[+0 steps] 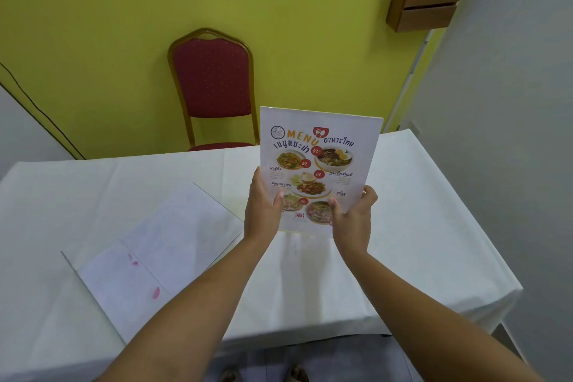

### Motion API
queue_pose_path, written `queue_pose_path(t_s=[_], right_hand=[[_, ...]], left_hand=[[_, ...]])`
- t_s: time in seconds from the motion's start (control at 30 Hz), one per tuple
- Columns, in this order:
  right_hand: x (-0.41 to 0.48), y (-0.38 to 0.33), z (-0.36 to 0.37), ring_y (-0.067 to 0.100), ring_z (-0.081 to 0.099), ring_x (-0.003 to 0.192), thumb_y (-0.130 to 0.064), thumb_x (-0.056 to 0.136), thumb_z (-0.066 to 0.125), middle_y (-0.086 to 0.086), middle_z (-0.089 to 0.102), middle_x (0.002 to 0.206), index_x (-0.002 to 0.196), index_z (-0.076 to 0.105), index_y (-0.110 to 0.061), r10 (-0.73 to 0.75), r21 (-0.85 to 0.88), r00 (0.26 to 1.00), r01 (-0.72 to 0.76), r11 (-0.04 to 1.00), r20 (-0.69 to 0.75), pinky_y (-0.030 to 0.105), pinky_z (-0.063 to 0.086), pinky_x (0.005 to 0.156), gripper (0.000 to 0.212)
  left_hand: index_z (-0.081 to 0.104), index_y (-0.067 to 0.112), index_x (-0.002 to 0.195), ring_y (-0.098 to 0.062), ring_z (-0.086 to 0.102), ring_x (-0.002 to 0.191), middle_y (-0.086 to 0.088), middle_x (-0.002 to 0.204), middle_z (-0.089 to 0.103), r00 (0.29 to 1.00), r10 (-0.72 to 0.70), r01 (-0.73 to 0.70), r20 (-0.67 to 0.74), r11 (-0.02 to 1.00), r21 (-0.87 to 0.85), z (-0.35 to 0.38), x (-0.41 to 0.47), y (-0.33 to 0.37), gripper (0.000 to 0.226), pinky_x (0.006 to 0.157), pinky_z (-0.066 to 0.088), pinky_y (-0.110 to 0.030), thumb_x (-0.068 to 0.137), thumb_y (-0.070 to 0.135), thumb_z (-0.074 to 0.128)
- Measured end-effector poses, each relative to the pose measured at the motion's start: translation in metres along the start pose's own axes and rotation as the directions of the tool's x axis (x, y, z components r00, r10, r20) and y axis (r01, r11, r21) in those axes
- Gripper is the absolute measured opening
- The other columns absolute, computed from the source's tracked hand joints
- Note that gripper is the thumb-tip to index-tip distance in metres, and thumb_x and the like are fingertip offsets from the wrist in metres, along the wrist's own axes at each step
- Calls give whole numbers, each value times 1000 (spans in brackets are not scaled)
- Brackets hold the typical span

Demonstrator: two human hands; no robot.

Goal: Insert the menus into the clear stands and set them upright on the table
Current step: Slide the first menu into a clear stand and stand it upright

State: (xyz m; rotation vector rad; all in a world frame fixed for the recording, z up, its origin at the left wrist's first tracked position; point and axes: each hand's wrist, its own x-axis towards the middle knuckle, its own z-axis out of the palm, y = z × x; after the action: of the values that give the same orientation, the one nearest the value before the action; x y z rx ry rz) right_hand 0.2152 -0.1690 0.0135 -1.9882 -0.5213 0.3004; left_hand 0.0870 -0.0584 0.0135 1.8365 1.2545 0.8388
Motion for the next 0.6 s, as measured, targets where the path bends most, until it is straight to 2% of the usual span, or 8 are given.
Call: queue_pose_path(t_s=[0.07, 0.17, 0.23, 0.43, 0.6], right_hand=[[-1, -1, 1, 22, 64, 103, -27, 91, 67, 4, 57, 125, 131, 23, -27, 10, -14, 1000, -10, 1000, -3, 41, 60, 71, 59], [-4, 0, -1, 22, 64, 103, -29, 91, 66, 3, 58, 125, 131, 23, -27, 15, -50, 1000, -15, 999, 3, 41, 60, 70, 59], [-6, 1, -2, 20, 64, 102, -31, 91, 66, 2, 59, 125, 131, 22, -28, 9, -78, 1000, -8, 997, 12, 38, 59, 68, 60], [-10, 1, -3, 23, 63, 107, -29, 92, 64, 4, 57, 127, 132, 21, -29, 10, -91, 1000, -8, 996, 18, 45, 60, 73, 59], [-14, 6, -1, 25, 61, 111, -24, 94, 62, 6, 55, 131, 139, 17, -29, 4, -115, 1000, -2, 993, 14, 47, 59, 75, 64]], left_hand=[[19, 34, 145, -9, 54, 113, 6, 137, 48, 1000, 6, -6, 9, 1000, 11, -1, -1, -1, 68, 71, 54, -22, 93, 21, 60], [19, 33, 146, -17, 56, 120, 5, 140, 48, 999, 6, -8, 35, 998, 62, -7, 1, -4, 69, 79, 58, -37, 92, 25, 62], [19, 33, 146, -18, 56, 121, 4, 141, 48, 998, 14, -18, 54, 996, 89, -10, 1, -6, 69, 81, 59, -41, 92, 27, 61], [16, 32, 148, -19, 56, 122, 3, 142, 46, 998, 24, -28, 51, 996, 81, -9, -3, -7, 69, 81, 60, -41, 94, 26, 59], [-1, 32, 153, -19, 52, 125, 1, 149, 39, 997, 3, -14, 81, 991, 130, -8, -7, -11, 82, 81, 57, -37, 96, 24, 57]])
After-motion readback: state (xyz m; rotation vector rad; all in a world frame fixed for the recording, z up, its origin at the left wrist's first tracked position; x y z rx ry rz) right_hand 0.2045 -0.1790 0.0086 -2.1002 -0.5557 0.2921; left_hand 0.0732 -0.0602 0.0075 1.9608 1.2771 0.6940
